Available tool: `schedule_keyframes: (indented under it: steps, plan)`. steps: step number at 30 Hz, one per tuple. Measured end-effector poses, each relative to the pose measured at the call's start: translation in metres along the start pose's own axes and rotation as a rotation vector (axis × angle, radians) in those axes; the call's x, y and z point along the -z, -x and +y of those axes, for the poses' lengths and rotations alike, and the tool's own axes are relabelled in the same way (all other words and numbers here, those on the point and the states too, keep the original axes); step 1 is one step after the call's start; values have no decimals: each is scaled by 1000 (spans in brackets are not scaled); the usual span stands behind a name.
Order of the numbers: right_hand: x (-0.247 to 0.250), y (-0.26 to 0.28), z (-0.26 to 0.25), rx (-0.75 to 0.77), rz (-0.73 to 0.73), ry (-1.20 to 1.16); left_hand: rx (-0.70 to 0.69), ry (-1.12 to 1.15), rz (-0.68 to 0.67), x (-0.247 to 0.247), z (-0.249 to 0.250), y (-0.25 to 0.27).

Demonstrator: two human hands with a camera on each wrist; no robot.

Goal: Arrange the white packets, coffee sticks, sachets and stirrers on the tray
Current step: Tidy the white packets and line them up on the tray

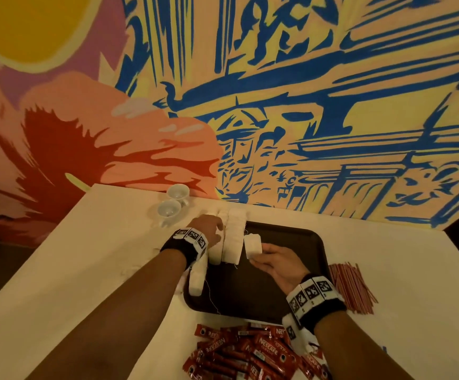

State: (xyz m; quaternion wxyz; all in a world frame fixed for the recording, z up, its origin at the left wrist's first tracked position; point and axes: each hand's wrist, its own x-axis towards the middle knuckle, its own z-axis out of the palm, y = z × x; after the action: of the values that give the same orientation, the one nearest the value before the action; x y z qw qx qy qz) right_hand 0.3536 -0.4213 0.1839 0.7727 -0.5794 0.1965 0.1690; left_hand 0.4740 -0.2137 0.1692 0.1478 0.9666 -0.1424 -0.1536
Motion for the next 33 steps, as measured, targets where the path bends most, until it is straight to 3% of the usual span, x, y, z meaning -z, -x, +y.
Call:
schedule_keyframes:
  steps: [4,8,11,15,21,26,33]
  plan:
    - [-10,33,-11,112,-84,39,-111,362,87,36,21,41]
    - [-20,67,-14,215,-120,128,-166,629,-41,57,43,87]
    - [-24,84,-9,267,-103,180,-246,580,-97,61,53,114]
    - [-29,101,-5,318,-105,208,-295,498,-25,61,57,134]
    - [-33,109,-6,325,-82,278,-279,554,-51,68,60,151]
    - [-32,105,-4,293,-87,278,-219,775,-123,69,53,150]
    - [-26,102,6,245,-92,313,-283,668,-73,56,46,142]
